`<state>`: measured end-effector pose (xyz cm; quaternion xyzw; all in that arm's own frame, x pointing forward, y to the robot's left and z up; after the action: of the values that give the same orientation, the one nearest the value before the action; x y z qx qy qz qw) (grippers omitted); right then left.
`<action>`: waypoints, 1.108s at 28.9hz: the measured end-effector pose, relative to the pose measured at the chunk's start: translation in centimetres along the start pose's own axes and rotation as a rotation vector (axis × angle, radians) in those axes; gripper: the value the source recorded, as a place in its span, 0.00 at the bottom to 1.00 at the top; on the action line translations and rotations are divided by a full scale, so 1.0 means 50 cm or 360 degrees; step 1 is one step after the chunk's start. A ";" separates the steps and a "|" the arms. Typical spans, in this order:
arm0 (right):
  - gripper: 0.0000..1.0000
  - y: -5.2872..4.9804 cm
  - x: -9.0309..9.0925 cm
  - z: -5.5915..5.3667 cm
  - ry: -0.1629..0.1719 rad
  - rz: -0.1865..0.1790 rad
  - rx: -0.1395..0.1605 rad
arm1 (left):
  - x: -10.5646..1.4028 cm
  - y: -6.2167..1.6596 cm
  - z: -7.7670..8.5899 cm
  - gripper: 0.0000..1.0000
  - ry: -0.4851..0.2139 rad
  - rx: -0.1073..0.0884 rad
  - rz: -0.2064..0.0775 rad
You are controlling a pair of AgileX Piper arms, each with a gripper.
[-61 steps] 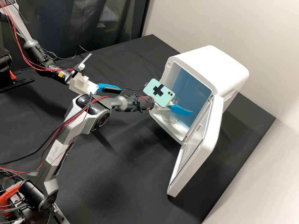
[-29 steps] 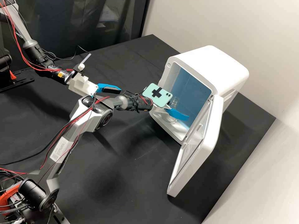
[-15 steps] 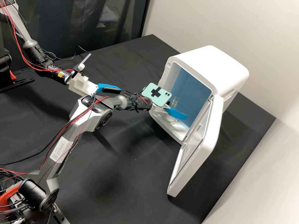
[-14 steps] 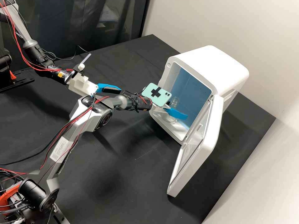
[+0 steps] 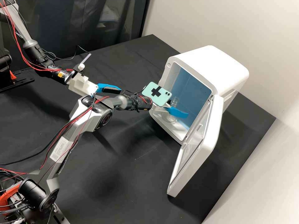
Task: Take the flask out of the incubator
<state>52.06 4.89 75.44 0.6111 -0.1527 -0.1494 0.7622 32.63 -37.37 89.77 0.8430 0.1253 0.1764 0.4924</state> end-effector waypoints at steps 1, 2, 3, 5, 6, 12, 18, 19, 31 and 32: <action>0.00 0.000 0.000 -0.001 0.0005 0.0002 0.0000 | 0.000 0.000 0.000 1.00 0.0000 0.0000 0.0000; 0.00 0.000 0.000 -0.001 0.0007 0.0003 -0.0003 | 0.000 0.000 0.000 1.00 0.0000 0.0000 0.0000; 0.00 0.001 0.000 -0.001 0.0010 0.0005 -0.0009 | 0.000 0.000 0.001 1.00 -0.0001 0.0000 0.0000; 0.00 0.001 0.000 -0.002 0.0016 0.0008 -0.0020 | 0.000 0.000 0.002 1.00 -0.0005 0.0000 0.0001; 0.00 0.000 0.000 -0.002 0.0020 0.0003 -0.0021 | 0.001 0.001 0.004 1.00 -0.0009 0.0000 0.0004; 0.00 -0.003 0.000 -0.004 0.0033 -0.0025 0.0014 | 0.002 0.003 0.008 1.00 -0.0017 0.0001 0.0009; 0.00 -0.006 0.000 -0.005 0.0044 -0.0049 0.0015 | 0.002 0.003 0.008 1.00 -0.0017 0.0001 0.0009; 0.00 -0.006 0.000 -0.005 0.0046 -0.0052 0.0016 | 0.002 0.003 0.008 1.00 -0.0017 0.0001 0.0009; 0.00 -0.012 -0.001 -0.004 0.0048 -0.0074 0.0037 | 0.002 0.003 0.008 1.00 -0.0017 0.0001 0.0009; 0.00 -0.012 -0.001 -0.004 0.0050 -0.0073 0.0034 | 0.002 0.003 0.008 1.00 -0.0017 0.0001 0.0009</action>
<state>52.05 4.96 74.81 0.6248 -0.1283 -0.1557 0.7543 32.87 -37.71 89.74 0.8444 0.1204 0.1731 0.4924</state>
